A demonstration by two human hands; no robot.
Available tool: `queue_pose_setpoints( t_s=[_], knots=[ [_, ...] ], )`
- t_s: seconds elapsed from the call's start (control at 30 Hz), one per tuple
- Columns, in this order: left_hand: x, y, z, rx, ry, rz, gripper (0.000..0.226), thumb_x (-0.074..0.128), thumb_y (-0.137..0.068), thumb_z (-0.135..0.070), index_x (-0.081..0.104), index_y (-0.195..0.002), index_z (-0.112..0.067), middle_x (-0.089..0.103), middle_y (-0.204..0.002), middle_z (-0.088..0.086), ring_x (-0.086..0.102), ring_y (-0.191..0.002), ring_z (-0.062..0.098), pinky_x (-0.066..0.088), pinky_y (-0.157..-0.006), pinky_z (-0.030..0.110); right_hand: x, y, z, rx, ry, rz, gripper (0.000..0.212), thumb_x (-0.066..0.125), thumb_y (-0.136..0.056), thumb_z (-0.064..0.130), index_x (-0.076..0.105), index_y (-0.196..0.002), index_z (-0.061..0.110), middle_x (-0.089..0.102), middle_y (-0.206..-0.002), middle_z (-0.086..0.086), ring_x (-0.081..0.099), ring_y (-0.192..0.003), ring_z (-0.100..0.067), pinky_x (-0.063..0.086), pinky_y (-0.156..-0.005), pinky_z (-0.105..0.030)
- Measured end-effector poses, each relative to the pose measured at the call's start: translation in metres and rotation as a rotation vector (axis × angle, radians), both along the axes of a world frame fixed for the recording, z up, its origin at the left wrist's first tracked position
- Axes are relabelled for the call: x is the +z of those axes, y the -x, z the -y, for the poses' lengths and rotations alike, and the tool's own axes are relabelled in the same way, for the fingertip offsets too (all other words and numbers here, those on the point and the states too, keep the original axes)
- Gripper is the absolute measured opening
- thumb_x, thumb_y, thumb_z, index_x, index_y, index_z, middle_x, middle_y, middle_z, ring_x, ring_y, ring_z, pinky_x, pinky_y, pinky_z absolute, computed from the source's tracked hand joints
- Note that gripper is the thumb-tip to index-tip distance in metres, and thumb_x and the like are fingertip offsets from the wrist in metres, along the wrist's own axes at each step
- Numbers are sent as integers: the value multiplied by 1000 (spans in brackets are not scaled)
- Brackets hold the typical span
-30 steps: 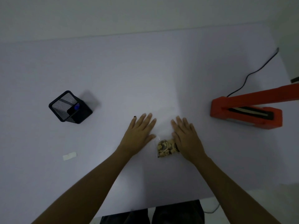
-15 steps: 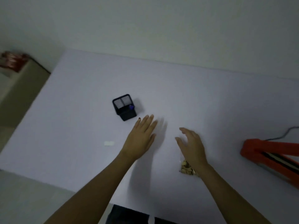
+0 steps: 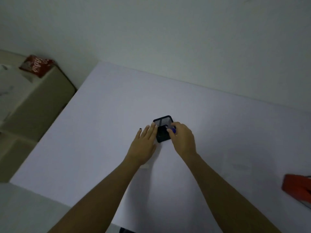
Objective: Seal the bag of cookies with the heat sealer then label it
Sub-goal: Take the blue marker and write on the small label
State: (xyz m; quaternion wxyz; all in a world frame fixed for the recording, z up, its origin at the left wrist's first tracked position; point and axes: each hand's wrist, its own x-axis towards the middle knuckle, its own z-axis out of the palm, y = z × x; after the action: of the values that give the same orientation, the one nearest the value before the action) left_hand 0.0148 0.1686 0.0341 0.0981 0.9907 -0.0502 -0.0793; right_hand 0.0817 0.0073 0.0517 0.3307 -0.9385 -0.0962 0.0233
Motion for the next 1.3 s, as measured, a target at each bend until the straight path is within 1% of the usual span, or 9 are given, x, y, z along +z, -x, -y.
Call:
queue_pose_setpoints(
  t_s=[0.17, 0.3, 0.4, 0.47, 0.6, 0.7, 0.97, 1.13, 1.3],
  knots=[
    [21, -4, -12, -7, 61, 7, 61, 32, -104, -29, 1, -153, -10, -3, -162, 8, 2, -150, 26, 5, -122, 41, 35, 7, -5, -28, -10, 103, 15, 60, -94, 19, 68, -97, 7, 66, -88, -9, 58, -72, -16, 43, -62, -18],
    [67, -13, -33, -46, 243, 204, 54, 51, -98, -12, 32, -148, -10, 27, -157, 11, 47, -131, 29, 35, -110, 42, 101, 17, -1, -145, -176, 200, 8, 65, -91, 18, 70, -88, 13, 63, -73, -1, 53, -60, -7, 40, -58, -9],
    [105, -15, -47, -137, 337, 379, 43, 62, -94, -18, 52, -135, -11, 57, -136, 8, 64, -105, 24, 49, -94, 39, 148, 27, -3, -298, -465, 56, 12, 64, -91, 24, 70, -86, 15, 65, -67, -3, 55, -54, -9, 49, -59, -21],
    [131, -12, -51, -139, 420, 420, 30, 63, -93, -18, 62, -122, -11, 68, -111, 4, 66, -88, 21, 45, -83, 27, 169, 32, -7, -376, -638, -28, 13, 64, -91, 26, 72, -88, 15, 65, -69, -1, 56, -55, -7, 53, -61, -25],
    [170, -11, -56, -127, 498, 459, 19, 59, -95, -20, 67, -109, -11, 66, -93, 3, 59, -77, 19, 29, -74, 11, 194, 39, -28, -414, -1000, -208, 10, 68, -89, 23, 68, -91, 14, 59, -68, -2, 47, -55, -11, 44, -53, -24],
    [193, -10, -50, -217, 469, 488, 21, 51, -99, -21, 65, -111, -12, 63, -92, 3, 56, -75, 17, 33, -72, 18, 204, 45, -56, -262, -985, -342, 13, 68, -88, 25, 65, -84, 13, 59, -63, -3, 46, -52, -11, 37, -48, -22],
    [234, -4, -73, -249, 682, 171, 24, 45, -102, -23, 68, -97, -18, 61, -79, -4, 56, -71, 7, 44, -68, 18, 224, 50, -69, -101, -807, -208, 24, 65, -91, 21, 57, -71, 11, 57, -53, 1, 46, -46, -9, 39, -44, -18],
    [208, 15, -132, -15, 867, -38, 28, 46, -101, -18, 68, -85, -18, 64, -71, -3, 58, -64, 3, 46, -68, 15, 230, 21, 2, -430, -1242, -106, 36, 60, -93, 13, 42, -63, 19, 42, -46, 7, 30, -38, -4, 22, -35, -16],
    [165, 18, -154, 230, 927, -168, 15, 60, -94, -26, 74, -98, -21, 71, -96, -1, 66, -83, 15, 52, -79, 27, 220, 27, 12, -225, -1224, -238, 32, 57, -95, 16, 47, -64, 15, 48, -50, 0, 35, -40, -8, 26, -38, -18]
  ],
)
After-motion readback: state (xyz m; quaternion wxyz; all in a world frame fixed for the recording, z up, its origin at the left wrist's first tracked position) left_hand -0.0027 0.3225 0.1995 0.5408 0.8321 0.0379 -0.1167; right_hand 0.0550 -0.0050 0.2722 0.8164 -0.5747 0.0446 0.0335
